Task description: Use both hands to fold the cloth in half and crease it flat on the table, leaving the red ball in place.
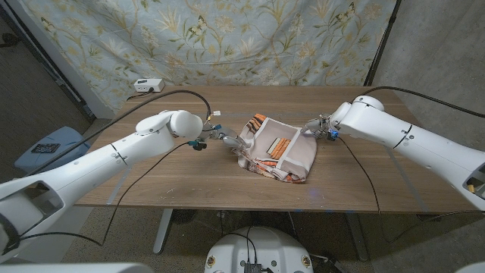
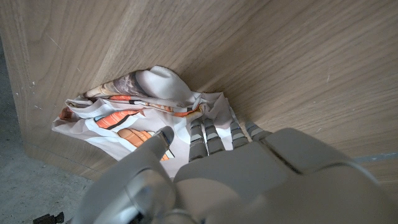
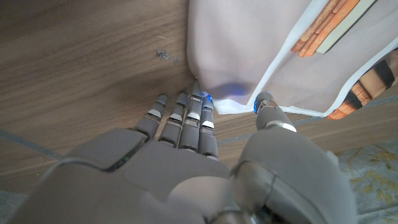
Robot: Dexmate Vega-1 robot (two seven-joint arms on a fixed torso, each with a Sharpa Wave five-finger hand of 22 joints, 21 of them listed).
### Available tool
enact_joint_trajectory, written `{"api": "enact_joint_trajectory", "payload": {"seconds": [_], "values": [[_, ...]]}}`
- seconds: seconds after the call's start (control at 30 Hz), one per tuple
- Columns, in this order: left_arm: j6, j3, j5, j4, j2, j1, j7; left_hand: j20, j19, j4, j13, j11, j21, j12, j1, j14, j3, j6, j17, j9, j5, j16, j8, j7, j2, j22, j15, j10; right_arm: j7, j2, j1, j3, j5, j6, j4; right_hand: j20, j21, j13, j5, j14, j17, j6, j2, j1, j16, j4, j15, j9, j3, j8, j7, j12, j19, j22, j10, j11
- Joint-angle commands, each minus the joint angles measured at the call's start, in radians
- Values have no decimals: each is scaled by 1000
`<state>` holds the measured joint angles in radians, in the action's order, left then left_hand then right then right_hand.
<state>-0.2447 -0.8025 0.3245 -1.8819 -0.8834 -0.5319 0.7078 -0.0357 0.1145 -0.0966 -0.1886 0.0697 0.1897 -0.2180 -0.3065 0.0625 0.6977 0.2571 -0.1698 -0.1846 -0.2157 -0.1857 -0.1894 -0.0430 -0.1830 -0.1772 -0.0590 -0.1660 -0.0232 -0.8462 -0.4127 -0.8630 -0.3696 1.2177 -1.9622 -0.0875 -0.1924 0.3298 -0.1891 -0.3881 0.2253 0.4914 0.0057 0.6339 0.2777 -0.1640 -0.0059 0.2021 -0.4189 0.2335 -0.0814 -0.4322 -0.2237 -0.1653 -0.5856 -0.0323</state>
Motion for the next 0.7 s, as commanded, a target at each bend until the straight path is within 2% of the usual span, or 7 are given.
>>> {"api": "enact_joint_trajectory", "payload": {"seconds": [0.03,0.1,0.17,0.23,0.4,0.53,0.7], "values": [[11,-9,-1,18,10,10,3,-2,8,4,-5,1,10,1,-1,0,2,5,-4,-1,-5,0,2,-3,-8,-2,-1,-8,-51,32,-23,8,23,-16,8,6,-6,38,-11,-72,14,89,-3,46,25,-5,-41,11,12,26,38,-73,-27,-5,-77,34],[7,-10,-1,20,13,11,2,-2,8,4,-5,1,10,2,-1,0,2,5,-4,-1,-5,0,2,-3,-8,-2,-1,-7,-65,38,-27,9,30,-13,7,11,-8,60,-13,-122,27,136,-5,73,48,-6,-69,17,18,40,59,-115,-44,-5,-121,59],[11,-12,1,24,14,13,2,-2,8,4,-5,1,10,2,-1,0,2,5,-4,-1,-5,0,2,-3,-7,-2,-1,-6,-64,40,-21,0,36,-9,7,16,-8,76,-14,-149,37,171,-6,98,63,-8,-86,22,22,51,76,-142,-56,-5,-143,67],[10,-12,-1,27,17,14,2,-2,8,3,-5,2,11,3,-1,1,1,4,-4,-1,-5,0,2,-3,-7,-2,-1,-5,-74,44,-24,1,42,-12,6,18,-7,89,-14,-164,47,192,-6,113,73,-6,-101,26,27,58,83,-166,-61,-5,-164,99],[19,-16,-1,35,19,16,2,-2,7,3,-5,2,11,4,0,1,1,2,-4,-1,-5,0,3,-6,-7,-2,-1,-4,-72,53,-12,-11,50,-5,11,24,-7,112,-14,-191,66,233,-7,143,94,-8,-121,33,33,74,101,-202,-73,-5,-195,118],[18,-16,-4,39,20,14,0,-1,8,4,-5,1,11,5,0,1,0,2,-4,-1,-5,0,3,-7,-7,-2,0,-2,-82,62,-7,-17,59,3,12,30,-7,129,-14,-212,82,268,-6,159,111,-4,-136,38,41,89,112,-227,-82,-5,-212,122],[26,-17,-9,45,21,15,-1,0,7,5,-5,1,11,5,0,0,0,1,-4,-1,-4,0,3,-7,-6,-2,-1,-2,-91,72,3,-29,72,10,14,36,-9,156,-14,-247,110,308,0,190,142,-3,-157,47,51,110,123,-272,-102,-6,-259,145]]}}
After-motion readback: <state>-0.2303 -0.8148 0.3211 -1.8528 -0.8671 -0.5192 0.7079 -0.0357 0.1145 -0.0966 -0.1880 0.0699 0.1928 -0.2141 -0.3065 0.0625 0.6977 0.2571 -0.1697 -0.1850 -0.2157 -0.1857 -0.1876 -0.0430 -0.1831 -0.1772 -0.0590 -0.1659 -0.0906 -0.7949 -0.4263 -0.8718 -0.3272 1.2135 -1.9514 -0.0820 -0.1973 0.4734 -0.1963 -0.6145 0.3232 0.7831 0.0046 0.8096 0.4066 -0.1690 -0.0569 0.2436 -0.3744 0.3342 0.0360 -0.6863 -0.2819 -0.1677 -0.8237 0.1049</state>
